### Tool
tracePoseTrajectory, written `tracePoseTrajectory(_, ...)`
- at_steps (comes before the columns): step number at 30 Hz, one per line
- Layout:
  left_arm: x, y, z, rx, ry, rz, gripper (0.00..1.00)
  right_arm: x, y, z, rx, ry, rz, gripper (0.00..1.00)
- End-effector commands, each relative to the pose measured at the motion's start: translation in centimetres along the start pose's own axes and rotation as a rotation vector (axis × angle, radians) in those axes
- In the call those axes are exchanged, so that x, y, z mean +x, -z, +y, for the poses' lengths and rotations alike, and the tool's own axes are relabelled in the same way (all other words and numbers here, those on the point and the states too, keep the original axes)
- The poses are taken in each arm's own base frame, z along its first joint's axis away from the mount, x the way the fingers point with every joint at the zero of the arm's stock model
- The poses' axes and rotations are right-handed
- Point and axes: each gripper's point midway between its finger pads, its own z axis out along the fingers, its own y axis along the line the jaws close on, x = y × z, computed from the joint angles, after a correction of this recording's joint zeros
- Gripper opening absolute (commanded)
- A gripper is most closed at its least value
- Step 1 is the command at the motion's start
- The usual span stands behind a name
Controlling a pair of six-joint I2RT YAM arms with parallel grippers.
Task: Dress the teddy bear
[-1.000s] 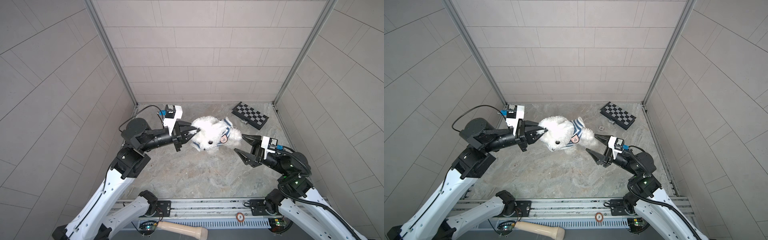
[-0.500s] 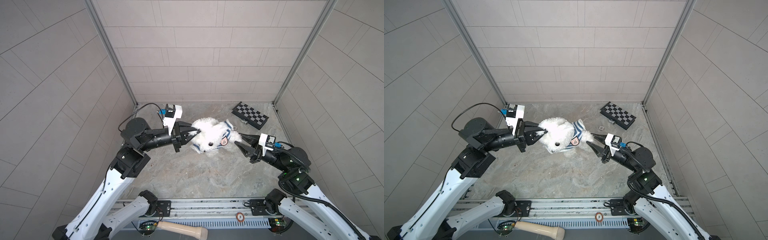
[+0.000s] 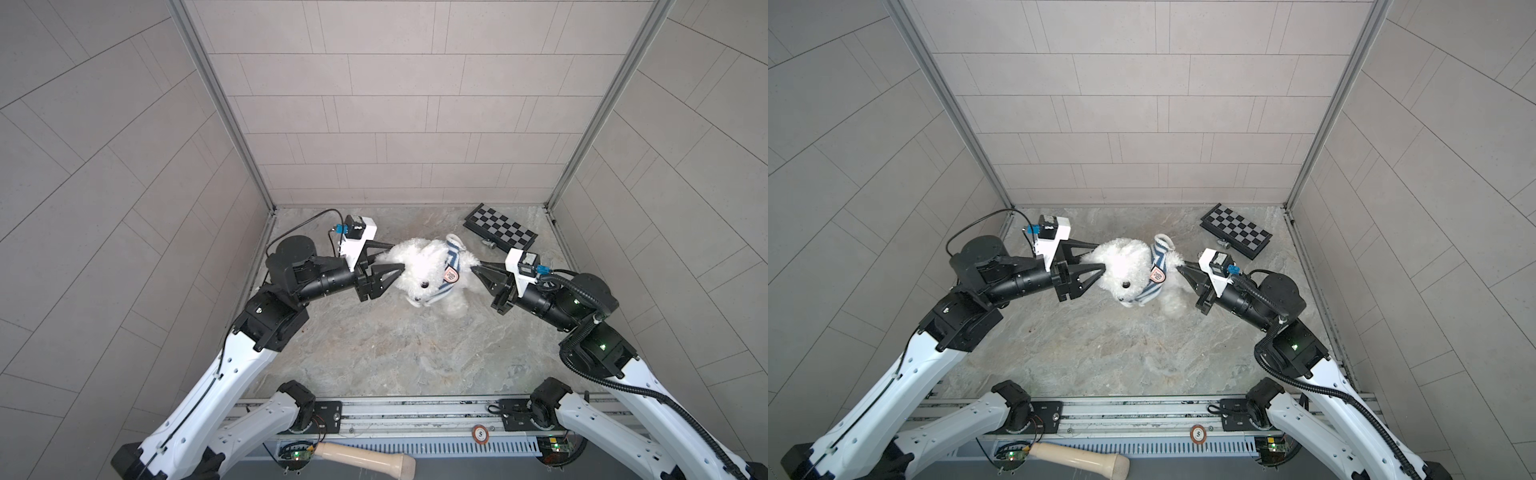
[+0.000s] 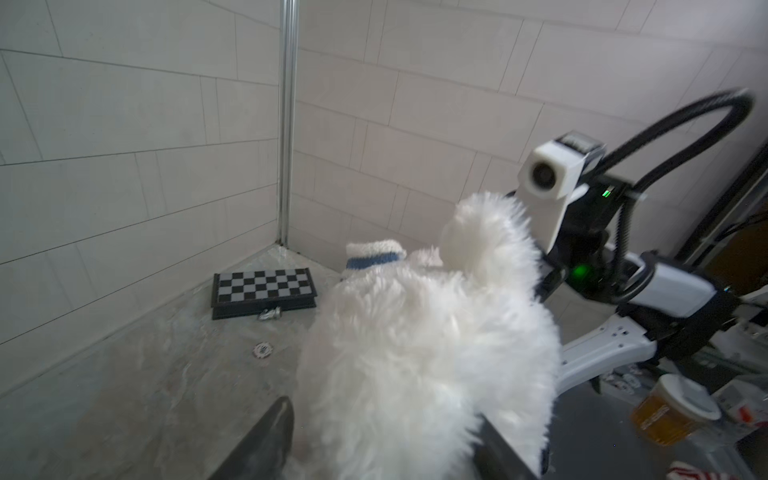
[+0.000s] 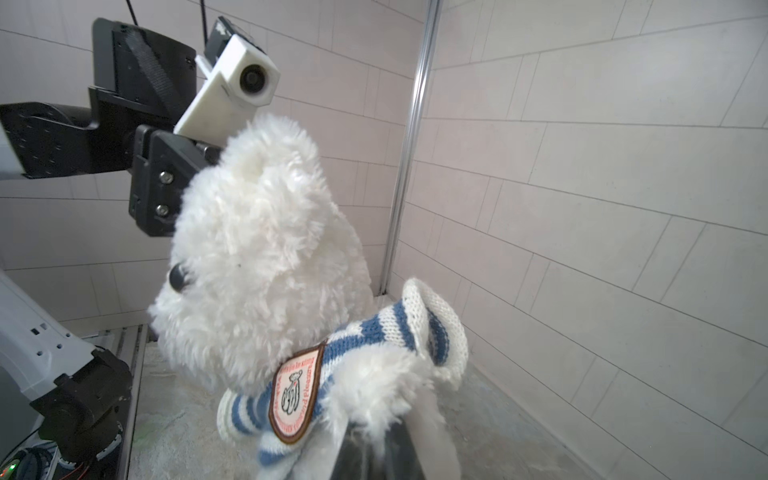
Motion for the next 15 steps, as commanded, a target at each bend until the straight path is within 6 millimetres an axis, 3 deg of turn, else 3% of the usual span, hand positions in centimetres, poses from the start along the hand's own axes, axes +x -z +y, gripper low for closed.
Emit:
tracePoseTrajectory(1,5.7,-0.3,2.5,-0.098,-0.036,0.183,0.71,1.2,-0.2,-0.8,0.033,0.046,0.133,0.0)
tracePoseTrajectory(7,6.6,0.3,2.4,-0.109,-0.054,0.249,0.78,3.5,-1.5,-1.2,0.023,0.055,0.288,0.0)
tracePoseTrajectory(15,3.9,-0.6,0.4,0.001,-0.031,0.208,0.8,5.3,-3.1,0.2,-0.017,0.118,0.354,0.0)
